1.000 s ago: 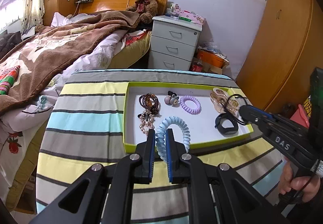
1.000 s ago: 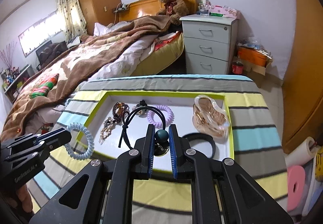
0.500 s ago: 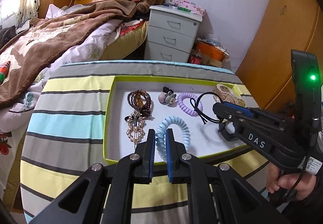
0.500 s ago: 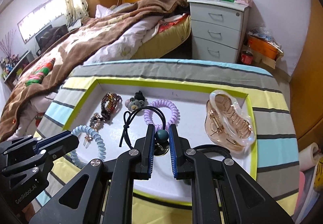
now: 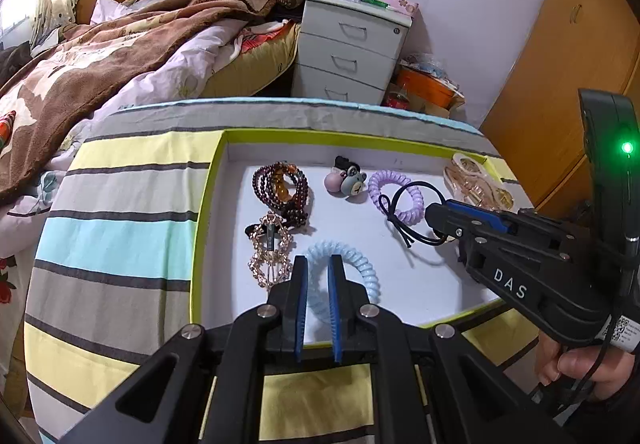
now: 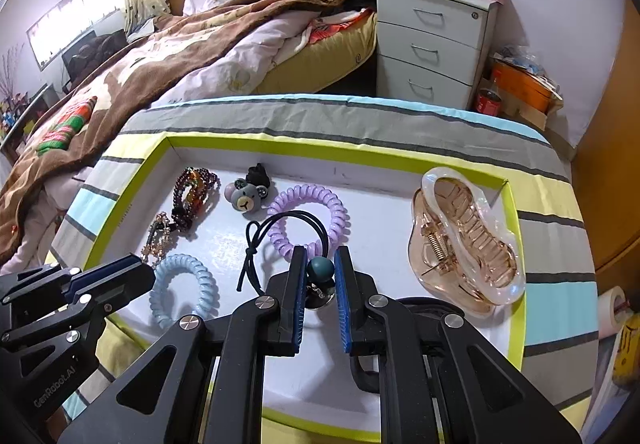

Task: Organize jewelry
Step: 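Carry the light-blue coil tie and black bead hair tie over the green box, then lower both ties into the box and open both tools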

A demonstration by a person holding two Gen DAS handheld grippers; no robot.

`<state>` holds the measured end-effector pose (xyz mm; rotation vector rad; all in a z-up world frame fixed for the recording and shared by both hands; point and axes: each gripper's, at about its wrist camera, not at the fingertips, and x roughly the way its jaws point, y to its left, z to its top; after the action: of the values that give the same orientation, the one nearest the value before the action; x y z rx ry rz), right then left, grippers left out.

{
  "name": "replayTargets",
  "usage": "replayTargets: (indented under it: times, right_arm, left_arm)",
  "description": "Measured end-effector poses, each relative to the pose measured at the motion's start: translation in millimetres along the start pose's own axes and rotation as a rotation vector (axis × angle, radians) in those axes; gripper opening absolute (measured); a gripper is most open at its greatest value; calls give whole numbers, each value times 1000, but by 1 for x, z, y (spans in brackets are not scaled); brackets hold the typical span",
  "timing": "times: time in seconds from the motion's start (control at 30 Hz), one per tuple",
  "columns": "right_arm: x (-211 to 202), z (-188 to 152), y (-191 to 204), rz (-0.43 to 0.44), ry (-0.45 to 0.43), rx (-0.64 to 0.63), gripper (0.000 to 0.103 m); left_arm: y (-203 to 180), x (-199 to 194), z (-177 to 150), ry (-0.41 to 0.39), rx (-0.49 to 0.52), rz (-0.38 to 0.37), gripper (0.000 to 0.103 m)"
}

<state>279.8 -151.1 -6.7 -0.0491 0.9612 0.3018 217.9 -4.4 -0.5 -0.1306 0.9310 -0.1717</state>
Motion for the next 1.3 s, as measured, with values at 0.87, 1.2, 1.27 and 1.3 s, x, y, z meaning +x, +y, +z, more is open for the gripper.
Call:
replayTargets:
  times: [0.87, 1.2, 1.27, 1.3]
  right_arm:
    - [11, -1, -2, -39, 23, 2, 14]
    - [2, -2, -6, -31, -3, 26, 20]
    - [0, -2, -7, -30, -8, 31, 22]
    - [-1, -2, -8, -31, -9, 34, 22]
  left_arm:
    - [5, 10, -2, 31, -14, 6, 11]
    - [3, 10, -1, 39, -9, 24, 12]
    - [3, 9, -1, 38, -10, 27, 16]
    - [3, 9, -1, 36, -10, 27, 20]
